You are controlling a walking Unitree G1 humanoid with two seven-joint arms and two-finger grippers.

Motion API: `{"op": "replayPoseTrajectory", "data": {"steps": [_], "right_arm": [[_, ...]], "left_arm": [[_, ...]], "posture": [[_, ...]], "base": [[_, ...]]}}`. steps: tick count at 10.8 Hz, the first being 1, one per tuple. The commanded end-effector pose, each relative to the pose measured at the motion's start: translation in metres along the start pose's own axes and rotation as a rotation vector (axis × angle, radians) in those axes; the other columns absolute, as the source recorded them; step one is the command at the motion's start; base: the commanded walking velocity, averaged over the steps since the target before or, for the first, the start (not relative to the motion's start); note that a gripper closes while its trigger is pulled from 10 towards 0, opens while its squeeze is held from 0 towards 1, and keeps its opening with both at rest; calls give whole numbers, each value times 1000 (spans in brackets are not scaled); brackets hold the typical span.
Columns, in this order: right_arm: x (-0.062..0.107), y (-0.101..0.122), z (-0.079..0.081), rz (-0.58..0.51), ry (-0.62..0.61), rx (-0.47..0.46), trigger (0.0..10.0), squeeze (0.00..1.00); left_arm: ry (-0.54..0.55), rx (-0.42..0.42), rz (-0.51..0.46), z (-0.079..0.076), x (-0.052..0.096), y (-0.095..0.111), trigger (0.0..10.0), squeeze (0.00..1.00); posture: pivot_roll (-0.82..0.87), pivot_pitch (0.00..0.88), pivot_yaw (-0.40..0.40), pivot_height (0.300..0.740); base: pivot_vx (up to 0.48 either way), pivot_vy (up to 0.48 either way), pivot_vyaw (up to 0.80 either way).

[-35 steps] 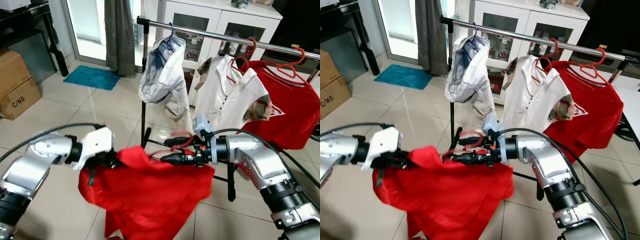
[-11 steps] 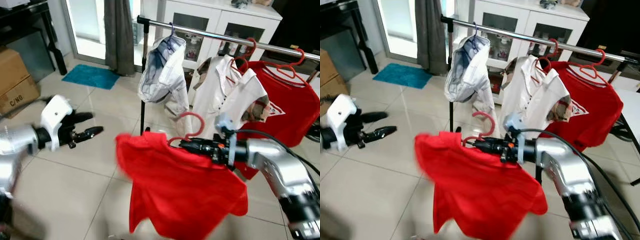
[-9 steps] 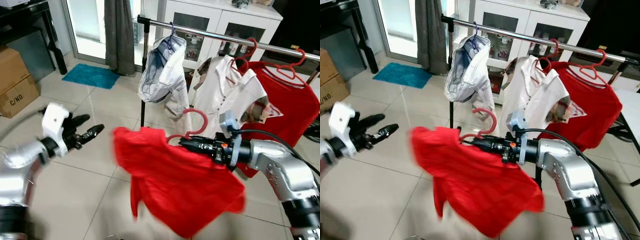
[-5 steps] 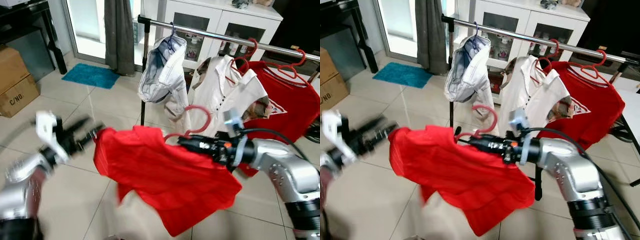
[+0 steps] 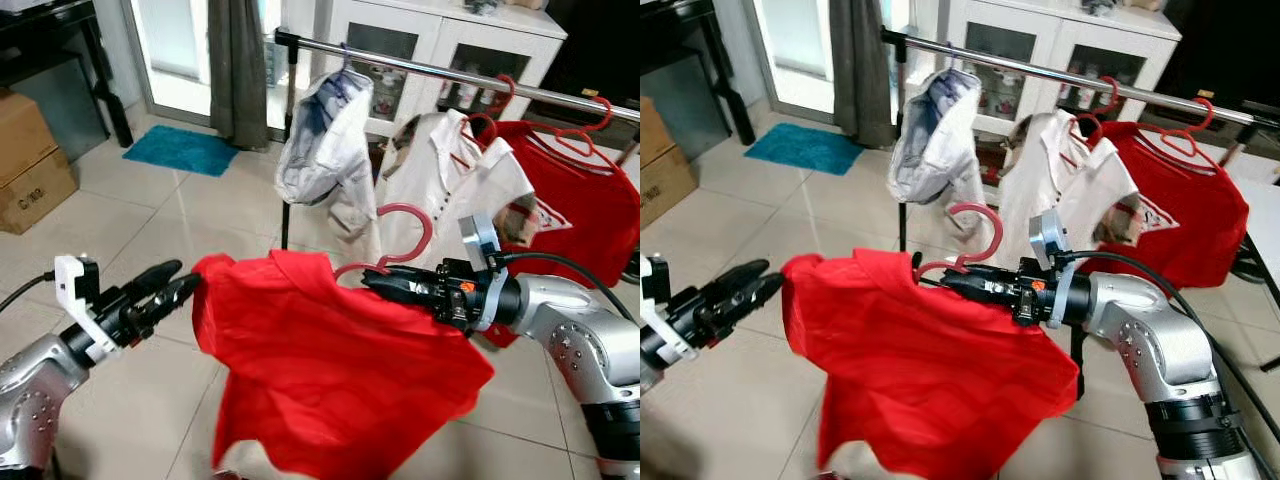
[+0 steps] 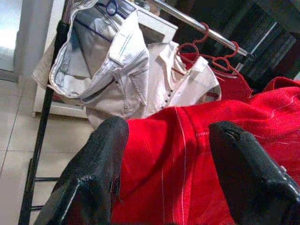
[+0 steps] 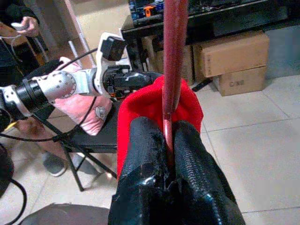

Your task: Hang hanger

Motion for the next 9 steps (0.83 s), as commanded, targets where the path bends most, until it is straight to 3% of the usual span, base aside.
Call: {"op": "replayPoseTrajectory", "data": {"steps": [1, 2, 3, 9], "right_arm": [[5, 13, 5, -27, 18, 38, 0, 0], [6, 14, 7, -27, 25, 39, 0, 0], [6, 15, 7, -26, 26, 40, 0, 0], [6, 15, 6, -25, 19, 41, 0, 0]], "left_arm": [[-30, 13, 26, -3, -2, -3, 10000, 0], [-60, 27, 56, -4, -5, -8, 9686, 0], [-57, 34, 55, -1, -8, -7, 0, 0], [-51, 80, 35, -2, -7, -11, 0, 0]], "posture": [[-81, 0, -65, 740], [-86, 0, -66, 740], [-89, 0, -64, 740], [-89, 0, -66, 740]], "base": [[0, 0, 0], [0, 0, 0], [0, 0, 0], [0, 0, 0]]}}
Point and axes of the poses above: a point about 5 cm out from each wrist's last joint towards the gripper, its own x axis pointing back from the gripper into the wrist, its own y axis along the axis of the wrist's last joint, z = x × y, the point moved 4 cm from there along -x, pointing out of the wrist towards the gripper, and after that the axes turned 2 degrees about -x, right-handed, at the moved point
